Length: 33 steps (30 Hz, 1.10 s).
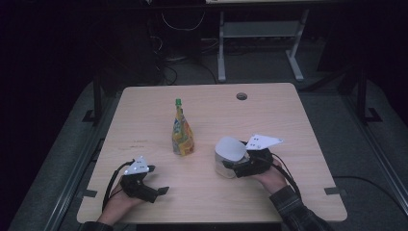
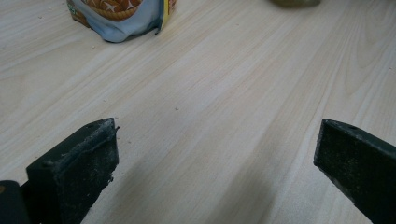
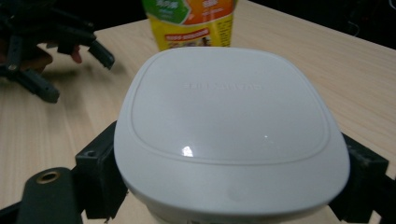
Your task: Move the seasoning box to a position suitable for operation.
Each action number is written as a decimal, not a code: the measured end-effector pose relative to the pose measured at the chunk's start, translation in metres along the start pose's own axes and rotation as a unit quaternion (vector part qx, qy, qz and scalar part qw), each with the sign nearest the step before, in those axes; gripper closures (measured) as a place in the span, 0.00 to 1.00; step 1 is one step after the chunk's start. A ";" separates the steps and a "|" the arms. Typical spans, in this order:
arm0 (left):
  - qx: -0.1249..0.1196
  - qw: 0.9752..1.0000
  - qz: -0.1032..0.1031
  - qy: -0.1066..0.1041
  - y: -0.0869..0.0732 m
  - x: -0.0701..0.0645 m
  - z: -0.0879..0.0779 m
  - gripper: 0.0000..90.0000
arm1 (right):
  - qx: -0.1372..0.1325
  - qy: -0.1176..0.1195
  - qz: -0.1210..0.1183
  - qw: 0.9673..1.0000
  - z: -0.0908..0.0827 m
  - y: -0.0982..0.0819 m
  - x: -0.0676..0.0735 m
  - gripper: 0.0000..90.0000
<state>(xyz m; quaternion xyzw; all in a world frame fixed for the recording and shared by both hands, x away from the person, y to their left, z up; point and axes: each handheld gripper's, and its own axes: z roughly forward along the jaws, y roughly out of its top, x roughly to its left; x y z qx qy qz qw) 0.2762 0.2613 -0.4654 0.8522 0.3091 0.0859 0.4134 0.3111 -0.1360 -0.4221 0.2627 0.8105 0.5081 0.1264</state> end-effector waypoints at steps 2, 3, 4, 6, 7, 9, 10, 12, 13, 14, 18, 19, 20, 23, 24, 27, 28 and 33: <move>0.001 1.000 0.000 0.000 0.000 0.000 0.000 0.00 | 0.001 0.005 -0.012 1.000 0.001 0.000 0.004 0.17; 0.001 1.000 0.000 0.000 0.000 0.000 0.000 0.00 | 0.000 0.009 -0.013 1.000 0.001 -0.001 0.006 0.17; 0.001 1.000 0.000 0.000 0.000 0.000 0.000 0.00 | 0.000 0.011 -0.012 1.000 0.001 -0.002 0.007 0.17; 0.001 1.000 0.001 0.000 0.000 0.000 0.000 0.00 | 0.003 0.017 -0.015 1.000 0.002 -0.004 0.009 0.17; 0.001 1.000 0.001 0.000 0.000 0.000 0.000 0.00 | 0.003 0.017 -0.015 1.000 0.002 -0.004 0.009 0.17; 0.002 1.000 0.002 0.000 0.000 0.000 0.000 0.00 | 0.006 0.022 -0.017 1.000 0.003 -0.007 0.011 0.17; 0.002 1.000 0.002 0.000 0.000 0.000 0.000 0.00 | 0.007 0.026 -0.020 0.999 0.004 -0.008 0.012 0.17; 0.004 1.000 0.002 0.000 0.000 0.000 0.000 0.00 | 0.009 0.029 -0.022 0.999 0.003 -0.008 0.016 0.17; 0.004 1.000 0.002 0.000 0.000 0.000 0.000 0.00 | 0.009 0.029 -0.022 0.999 0.003 -0.008 0.016 0.17; 0.004 1.000 0.003 0.000 0.000 0.000 0.000 0.00 | 0.009 0.035 -0.027 0.999 0.003 -0.009 0.017 0.17; 0.003 1.000 0.003 -0.001 0.000 -0.001 0.001 0.00 | 0.006 0.036 -0.037 0.999 0.003 -0.010 0.018 0.17; 0.004 1.000 0.001 -0.002 0.000 -0.001 0.001 0.00 | 0.006 0.036 -0.038 0.999 0.003 -0.010 0.018 0.17; 0.005 1.000 0.001 -0.002 0.000 -0.001 0.001 0.00 | 0.006 0.036 -0.038 0.999 0.003 -0.010 0.019 0.17; 0.005 1.000 0.001 -0.003 0.000 -0.002 0.001 0.00 | 0.006 0.037 -0.038 0.999 0.003 -0.010 0.019 0.17; 0.006 1.000 0.001 -0.003 0.000 -0.001 0.001 0.00 | 0.006 0.038 -0.038 0.999 0.003 -0.010 0.019 0.17; 0.006 1.000 0.002 -0.003 -0.001 -0.001 0.001 0.00 | 0.005 0.042 -0.032 0.999 0.003 -0.011 0.018 0.16; 0.006 1.000 0.002 -0.003 -0.001 -0.001 0.001 0.00 | 0.006 0.044 -0.031 0.999 0.003 -0.011 0.017 0.16; 0.007 1.000 0.003 -0.003 -0.001 -0.001 0.001 0.00 | 0.002 0.046 -0.026 0.999 0.003 -0.011 0.016 0.14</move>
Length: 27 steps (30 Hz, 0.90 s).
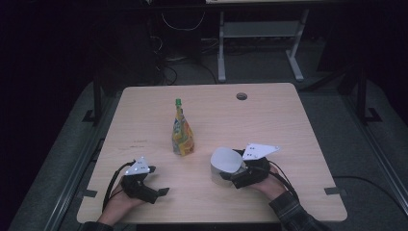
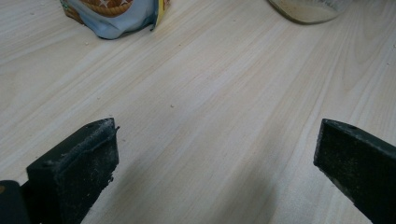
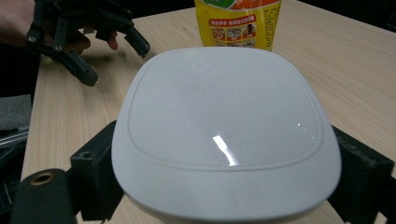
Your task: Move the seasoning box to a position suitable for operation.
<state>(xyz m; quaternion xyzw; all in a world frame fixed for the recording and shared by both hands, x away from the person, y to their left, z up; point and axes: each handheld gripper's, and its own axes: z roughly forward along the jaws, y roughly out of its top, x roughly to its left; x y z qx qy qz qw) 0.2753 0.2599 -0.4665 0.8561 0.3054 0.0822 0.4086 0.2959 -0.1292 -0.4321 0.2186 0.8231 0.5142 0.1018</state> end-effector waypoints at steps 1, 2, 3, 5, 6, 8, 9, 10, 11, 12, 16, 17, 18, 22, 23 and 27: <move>0.001 1.000 0.000 0.000 0.000 0.000 0.000 0.00 | -0.002 0.002 0.007 1.000 -0.002 0.000 -0.001 0.13; 0.001 1.000 0.001 0.000 0.000 0.000 0.000 0.00 | -0.002 0.002 0.007 1.000 -0.002 0.000 -0.001 0.13; 0.000 1.000 0.000 0.000 0.000 0.000 0.000 0.00 | -0.003 -0.001 0.006 1.000 -0.003 0.000 -0.001 0.12; -0.002 1.000 0.000 0.000 0.000 0.000 0.001 0.00 | -0.004 -0.001 0.010 1.000 -0.008 -0.001 -0.001 0.12; -0.002 1.000 0.000 -0.001 0.000 0.000 0.001 0.00 | -0.007 -0.001 0.013 1.000 -0.009 -0.002 -0.001 0.12; -0.001 1.000 0.000 -0.001 0.000 0.000 0.001 0.00 | -0.010 -0.003 0.017 1.000 -0.015 -0.003 0.000 0.11; -0.002 1.000 0.000 -0.001 0.000 0.000 0.001 0.00 | -0.010 -0.005 0.017 1.000 -0.018 -0.003 0.000 0.10; -0.002 1.000 0.000 -0.001 0.000 0.000 0.001 0.00 | -0.012 -0.006 0.020 1.000 -0.021 -0.004 0.000 0.10; -0.002 1.000 0.000 -0.001 0.000 0.000 0.001 0.00 | -0.014 -0.007 0.023 1.000 -0.024 -0.005 0.000 0.10; -0.002 1.000 0.000 0.000 0.000 0.000 0.001 0.00 | -0.018 -0.009 0.026 0.999 -0.029 -0.007 -0.001 0.10; 0.002 1.000 -0.003 -0.001 0.000 0.000 0.001 0.00 | -0.021 -0.016 0.035 0.999 -0.040 -0.011 -0.002 0.10; 0.001 1.000 -0.003 -0.001 0.000 0.000 0.001 0.00 | -0.023 -0.022 0.035 0.999 -0.045 -0.013 -0.003 0.10; 0.001 1.000 -0.003 -0.001 0.000 0.000 0.001 0.00 | -0.025 -0.026 0.039 0.999 -0.048 -0.015 -0.004 0.10; 0.002 1.000 -0.003 0.000 -0.001 0.000 0.001 0.00 | -0.022 -0.035 0.049 0.998 -0.064 -0.027 -0.004 0.15; 0.002 1.000 -0.002 0.000 -0.001 0.000 0.001 0.00 | -0.022 -0.036 0.052 0.998 -0.067 -0.029 -0.003 0.17; 0.002 1.000 -0.004 0.000 -0.001 -0.001 0.001 0.00 | -0.017 -0.023 0.055 0.998 -0.074 -0.038 0.004 0.39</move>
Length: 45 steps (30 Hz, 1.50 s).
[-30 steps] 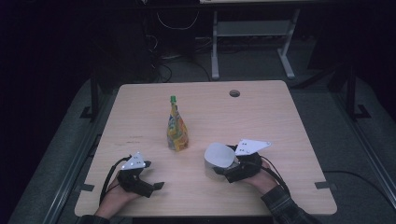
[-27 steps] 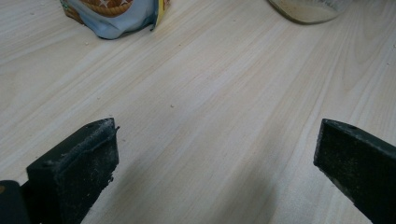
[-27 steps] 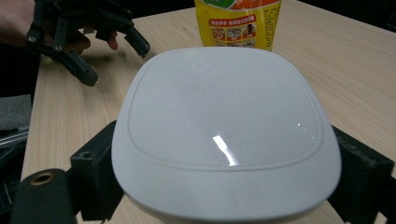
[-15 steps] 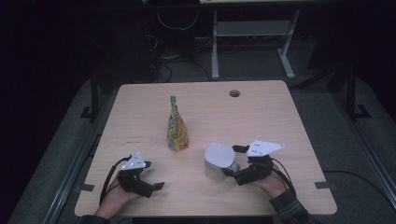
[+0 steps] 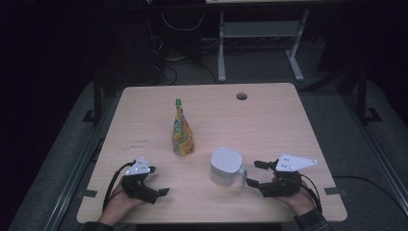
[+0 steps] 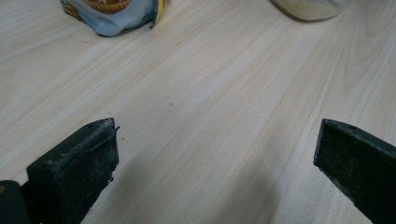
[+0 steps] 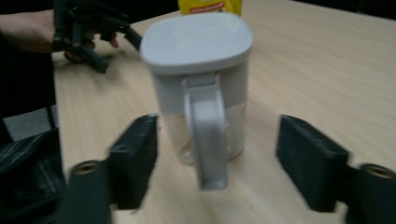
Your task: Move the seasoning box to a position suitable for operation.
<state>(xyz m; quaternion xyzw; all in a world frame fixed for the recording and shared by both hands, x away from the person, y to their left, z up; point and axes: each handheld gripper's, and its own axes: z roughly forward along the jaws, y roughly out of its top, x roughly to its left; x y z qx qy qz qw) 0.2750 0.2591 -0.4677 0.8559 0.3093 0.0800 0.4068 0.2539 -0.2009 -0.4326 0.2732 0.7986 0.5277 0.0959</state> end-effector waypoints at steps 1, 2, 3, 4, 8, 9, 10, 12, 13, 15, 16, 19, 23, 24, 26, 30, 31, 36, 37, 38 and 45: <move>0.000 1.000 0.000 0.000 0.000 0.000 0.000 0.00 | 0.004 0.001 -0.002 1.000 -0.001 -0.002 0.002 0.44; 0.000 1.000 0.000 0.000 0.000 0.000 0.000 0.00 | 0.004 0.001 -0.002 1.000 -0.001 -0.002 0.002 0.44; 0.000 1.000 -0.001 0.000 0.000 0.000 0.000 0.00 | 0.015 0.001 -0.006 1.000 -0.001 -0.006 0.006 0.56; 0.000 1.000 -0.001 0.000 0.000 0.000 0.000 0.00 | 0.019 0.000 -0.006 1.000 -0.001 -0.007 0.007 0.62; 0.000 1.000 -0.001 0.000 0.000 0.000 0.000 0.00 | 0.027 0.012 -0.016 0.999 0.002 -0.009 0.012 0.84; 0.000 1.000 -0.001 0.000 0.000 0.000 0.000 0.00 | 0.029 0.019 -0.016 0.999 0.003 -0.009 0.013 0.89; 0.000 1.000 -0.001 0.000 0.000 0.000 0.000 0.00 | 0.029 0.019 -0.016 0.999 0.003 -0.009 0.013 0.89; 0.000 1.000 -0.002 -0.001 0.000 0.000 0.000 0.00 | 0.038 0.029 -0.023 0.999 0.007 -0.010 0.016 0.95; 0.001 1.000 -0.002 -0.001 0.000 0.000 0.000 0.00 | 0.046 0.037 -0.024 0.998 0.011 -0.011 0.018 0.98; 0.000 1.000 0.002 -0.002 0.000 0.000 0.001 0.00 | 0.053 0.035 -0.032 0.998 0.017 -0.012 0.020 1.00; 0.000 1.000 0.003 -0.002 0.000 0.000 0.001 0.00 | 0.055 0.034 -0.035 0.997 0.019 -0.012 0.020 1.00; 0.001 1.000 0.004 -0.002 0.000 0.000 0.001 0.00 | 0.064 0.033 -0.037 0.997 0.024 -0.013 0.019 1.00; 0.000 1.000 0.001 -0.002 0.000 0.000 0.001 0.00 | 0.073 0.033 -0.036 0.996 0.028 -0.014 0.016 1.00; 0.000 1.000 0.000 -0.002 0.000 0.000 0.001 0.00 | 0.074 0.032 -0.037 0.996 0.029 -0.015 0.015 1.00; 0.000 1.000 0.000 -0.003 0.000 0.000 0.001 0.00 | 0.076 0.026 -0.033 0.996 0.028 -0.015 0.013 1.00; 0.001 1.000 0.002 -0.003 0.000 0.000 0.001 0.00 | 0.075 0.020 -0.027 0.997 0.026 -0.016 0.010 1.00; 0.000 1.000 0.001 -0.003 0.000 0.000 0.001 0.00 | 0.075 0.015 -0.023 0.997 0.026 -0.016 0.008 1.00; 0.002 1.000 0.005 -0.003 0.000 0.000 0.001 0.00 | 0.077 -0.004 -0.015 0.997 0.024 -0.017 0.000 1.00; 0.003 1.000 0.005 -0.003 0.000 0.000 0.001 0.00 | 0.076 -0.007 -0.013 0.997 0.024 -0.017 -0.002 1.00; 0.003 1.000 0.005 -0.004 0.000 0.000 0.001 0.00 | 0.075 -0.011 -0.010 0.997 0.024 -0.017 -0.003 1.00; -0.001 1.000 0.001 -0.006 0.001 -0.002 0.002 0.00 | 0.070 -0.027 -0.003 0.997 0.026 -0.014 -0.013 1.00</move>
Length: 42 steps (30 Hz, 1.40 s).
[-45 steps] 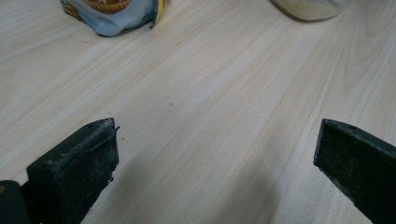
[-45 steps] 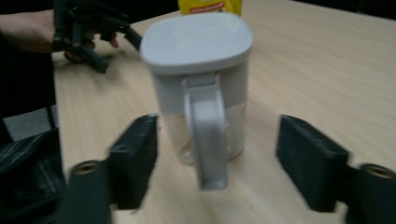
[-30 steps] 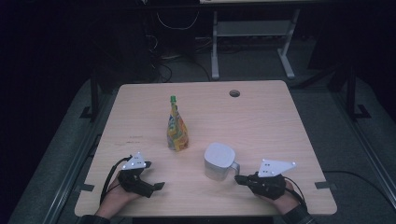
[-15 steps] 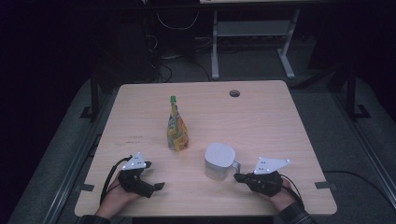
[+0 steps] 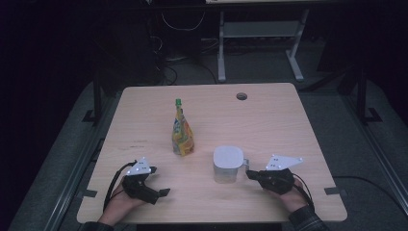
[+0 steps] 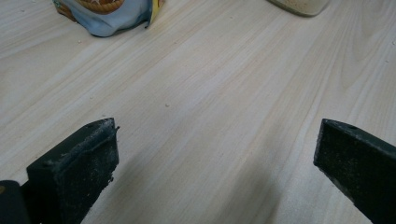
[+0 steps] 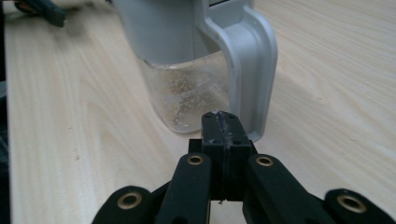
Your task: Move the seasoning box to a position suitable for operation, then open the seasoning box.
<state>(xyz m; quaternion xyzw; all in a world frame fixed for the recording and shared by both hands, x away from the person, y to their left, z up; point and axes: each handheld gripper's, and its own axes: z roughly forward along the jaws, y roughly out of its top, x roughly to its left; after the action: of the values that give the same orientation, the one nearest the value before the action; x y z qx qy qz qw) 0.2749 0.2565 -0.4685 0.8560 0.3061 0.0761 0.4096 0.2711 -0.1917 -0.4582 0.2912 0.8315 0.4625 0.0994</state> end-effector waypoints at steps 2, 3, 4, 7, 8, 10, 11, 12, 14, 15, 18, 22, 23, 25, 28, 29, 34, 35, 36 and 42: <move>0.000 1.000 0.000 -0.002 0.000 0.000 0.000 0.00 | -0.001 -0.013 0.005 1.000 0.003 0.002 -0.006 1.00; -0.001 1.000 0.000 -0.002 0.000 0.000 0.001 0.00 | -0.002 -0.014 0.006 1.000 0.003 0.003 -0.008 1.00; -0.001 1.000 -0.001 -0.003 0.000 0.000 0.001 0.00 | -0.002 -0.018 0.011 1.000 0.004 0.003 -0.010 1.00; 0.000 1.000 -0.001 -0.004 0.001 0.000 0.001 0.00 | -0.007 -0.028 0.017 0.999 0.005 0.004 -0.017 1.00; 0.001 1.000 -0.001 -0.005 0.001 -0.001 0.001 0.00 | -0.008 -0.031 0.020 0.999 0.005 0.005 -0.020 1.00; 0.000 1.000 0.003 -0.005 0.001 0.000 0.001 0.00 | -0.011 -0.035 0.026 0.999 0.006 0.006 -0.024 1.00; 0.000 1.000 0.003 -0.005 0.001 0.000 0.001 0.00 | -0.013 -0.036 0.028 0.999 0.007 0.006 -0.027 1.00; -0.001 1.000 0.004 -0.006 0.001 0.000 0.001 0.00 | -0.014 -0.036 0.031 0.999 0.008 0.006 -0.028 1.00; -0.001 1.000 0.005 -0.005 0.001 0.000 0.001 0.00 | -0.015 -0.039 0.035 0.999 0.009 0.007 -0.030 1.00; -0.003 1.000 0.002 -0.005 0.001 0.001 0.001 0.00 | -0.017 -0.037 0.036 0.999 0.010 0.008 -0.032 1.00; -0.006 1.000 -0.001 -0.004 0.001 0.001 0.000 0.00 | -0.014 -0.037 0.036 0.999 0.009 0.007 -0.031 1.00; -0.012 1.000 -0.003 -0.004 0.003 -0.001 0.000 0.00 | -0.017 -0.039 0.035 0.998 0.007 0.008 -0.030 1.00; -0.013 1.000 -0.004 -0.005 0.004 -0.002 0.000 0.00 | -0.019 -0.043 0.031 0.998 0.006 0.008 -0.029 1.00; -0.014 1.000 0.002 -0.008 0.007 -0.004 0.000 0.00 | -0.020 -0.045 0.029 0.998 0.004 0.008 -0.028 1.00; -0.014 1.000 0.011 -0.011 0.012 -0.008 0.003 0.00 | -0.022 -0.047 0.031 0.998 0.002 0.008 -0.029 1.00; -0.017 1.000 0.009 -0.013 0.013 -0.009 0.004 0.00 | -0.022 -0.048 0.030 0.998 0.002 0.008 -0.029 1.00; -0.026 0.999 0.015 -0.022 0.024 -0.014 0.008 0.00 | -0.017 -0.055 0.030 0.998 0.001 0.006 -0.031 1.00; -0.028 0.999 0.017 -0.026 0.027 -0.015 0.009 0.00 | -0.017 -0.055 0.030 0.998 0.001 0.006 -0.031 1.00; -0.031 0.999 0.019 -0.029 0.030 -0.017 0.012 0.00 | -0.017 -0.057 0.031 0.998 0.000 0.005 -0.032 1.00; -0.039 0.997 0.040 -0.050 0.048 -0.029 0.026 0.00 | -0.023 -0.087 0.049 0.995 -0.002 0.000 -0.040 0.51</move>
<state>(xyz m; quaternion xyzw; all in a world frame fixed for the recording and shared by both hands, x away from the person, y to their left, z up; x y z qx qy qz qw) 0.2842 0.1996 -0.4463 0.8538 0.2478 0.0616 0.4536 0.3026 -0.2157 -0.4615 0.3683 0.7935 0.4589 0.1549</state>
